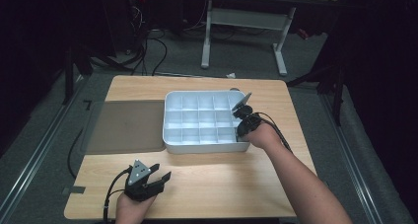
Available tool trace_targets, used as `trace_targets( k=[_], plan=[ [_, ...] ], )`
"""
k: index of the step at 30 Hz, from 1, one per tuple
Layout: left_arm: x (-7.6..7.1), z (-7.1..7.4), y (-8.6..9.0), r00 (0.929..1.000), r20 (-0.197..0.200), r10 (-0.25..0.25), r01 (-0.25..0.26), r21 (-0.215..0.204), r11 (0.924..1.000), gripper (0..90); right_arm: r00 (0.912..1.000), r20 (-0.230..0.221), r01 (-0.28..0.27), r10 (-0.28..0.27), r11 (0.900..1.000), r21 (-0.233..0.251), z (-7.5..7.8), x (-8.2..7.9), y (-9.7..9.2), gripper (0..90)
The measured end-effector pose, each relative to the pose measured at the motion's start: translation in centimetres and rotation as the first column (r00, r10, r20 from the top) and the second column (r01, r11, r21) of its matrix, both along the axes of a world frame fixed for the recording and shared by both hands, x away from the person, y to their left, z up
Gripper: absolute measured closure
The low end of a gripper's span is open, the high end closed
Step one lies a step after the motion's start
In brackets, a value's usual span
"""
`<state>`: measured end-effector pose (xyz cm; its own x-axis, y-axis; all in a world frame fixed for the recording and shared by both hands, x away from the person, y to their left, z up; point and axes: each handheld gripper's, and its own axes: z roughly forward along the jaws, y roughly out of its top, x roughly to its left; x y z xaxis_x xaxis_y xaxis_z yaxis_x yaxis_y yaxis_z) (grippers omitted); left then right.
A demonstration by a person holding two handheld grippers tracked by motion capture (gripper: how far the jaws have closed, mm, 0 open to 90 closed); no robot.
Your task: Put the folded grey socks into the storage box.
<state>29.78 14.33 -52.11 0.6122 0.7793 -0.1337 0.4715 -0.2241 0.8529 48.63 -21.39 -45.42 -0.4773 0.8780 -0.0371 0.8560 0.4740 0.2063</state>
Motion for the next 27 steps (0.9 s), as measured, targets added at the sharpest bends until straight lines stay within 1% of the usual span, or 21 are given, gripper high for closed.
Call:
trace_targets(
  k=[1, 2, 4, 6, 12, 13, 15, 16, 17, 18, 19, 21, 23, 25, 27],
  plan=[
    [0.0, 0.0, 0.0, 1.0, 0.003, 0.002, -0.002, 0.0, 1.0, 44.9, 1.0, 0.003, 0.001, -0.001, 1.0, 0.008, 0.2, 0.0, -0.2, 83.0],
    [0.0, 0.0, 0.0, 1.0, 0.003, 0.002, -0.002, 0.001, 1.0, 44.9, 0.9999, 0.004, 0.016, -0.016, 0.9997, 0.018, 0.5, -0.1, -0.3, 82.5],
    [0.0, 0.0, 0.0, 1.0, 0.001, 0.0, 0.0, 0.001, 1.0, 44.9, 0.9999, 0.01, 0.009, -0.009, 0.9996, 0.025, 0.8, -0.1, -0.4, 81.7],
    [0.0, 0.0, 0.0, 1.0, 0.002, 0.001, -0.001, -0.001, 1.0, 44.9, 0.9998, 0.014, 0.014, -0.014, 0.9994, 0.033, 1.0, -0.2, -0.6, 80.8],
    [0.0, 0.1, 0.1, 1.0, 0.0, -0.001, 0.001, 0.0, 1.0, 45.0, 0.9995, 0.015, 0.025, -0.026, 0.9982, 0.054, 1.5, -0.2, -0.9, 78.6],
    [0.0, 0.1, 0.1, 1.0, -0.002, -0.001, 0.001, 0.0, 1.0, 45.0, 0.9992, 0.013, 0.038, -0.038, 0.9973, 0.064, 1.6, -0.3, -0.8, 78.2],
    [0.0, 0.0, 0.2, 1.0, -0.002, -0.001, 0.001, 0.0, 1.0, 45.0, 0.9993, 0.016, 0.034, -0.035, 0.9975, 0.063, 1.8, -0.3, -0.9, 77.9],
    [0.0, 0.0, 0.1, 1.0, -0.003, -0.001, 0.001, -0.001, 1.0, 45.0, 0.9993, 0.023, 0.027, -0.029, 0.9971, 0.071, 1.8, -0.3, -1.0, 77.8],
    [0.0, 0.0, 0.1, 1.0, -0.003, -0.002, 0.002, -0.001, 1.0, 45.0, 0.9993, 0.024, 0.026, -0.028, 0.9975, 0.066, 1.9, -0.3, -1.0, 77.3],
    [0.0, 0.0, 0.1, 1.0, -0.003, -0.002, 0.002, -0.001, 1.0, 45.0, 0.9993, 0.029, 0.02, -0.023, 0.9968, 0.077, 1.9, -0.4, -1.0, 76.7],
    [0.0, 0.0, 0.1, 1.0, -0.003, -0.003, 0.003, -0.001, 1.0, 45.0, 0.9991, 0.027, 0.032, -0.035, 0.9962, 0.081, 2.0, -0.5, -1.0, 76.4],
    [0.0, 0.0, 0.1, 1.0, -0.004, -0.005, 0.005, -0.002, 1.0, 45.0, 0.999, 0.039, 0.017, -0.02, 0.9956, 0.093, 2.3, -0.6, -1.2, 74.2],
    [0.0, 0.0, 0.1, 1.0, -0.002, -0.004, 0.004, -0.004, 1.0, 45.0, 0.9979, 0.061, 0.016, -0.023, 0.9933, 0.114, 2.5, -1.0, -1.2, 71.9],
    [0.1, 0.0, 0.1, 1.0, -0.004, -0.008, 0.008, 0.001, 1.0, 45.0, 0.9965, 0.079, 0.015, -0.025, 0.992, 0.126, 2.6, -1.3, -1.3, 70.9],
    [0.0, 0.0, 0.1, 1.0, -0.005, -0.006, 0.006, -0.005, 1.0, 45.0, 0.9951, 0.092, 0.023, -0.035, 0.9913, 0.129, 2.6, -1.6, -1.3, 69.8]
  ],
)
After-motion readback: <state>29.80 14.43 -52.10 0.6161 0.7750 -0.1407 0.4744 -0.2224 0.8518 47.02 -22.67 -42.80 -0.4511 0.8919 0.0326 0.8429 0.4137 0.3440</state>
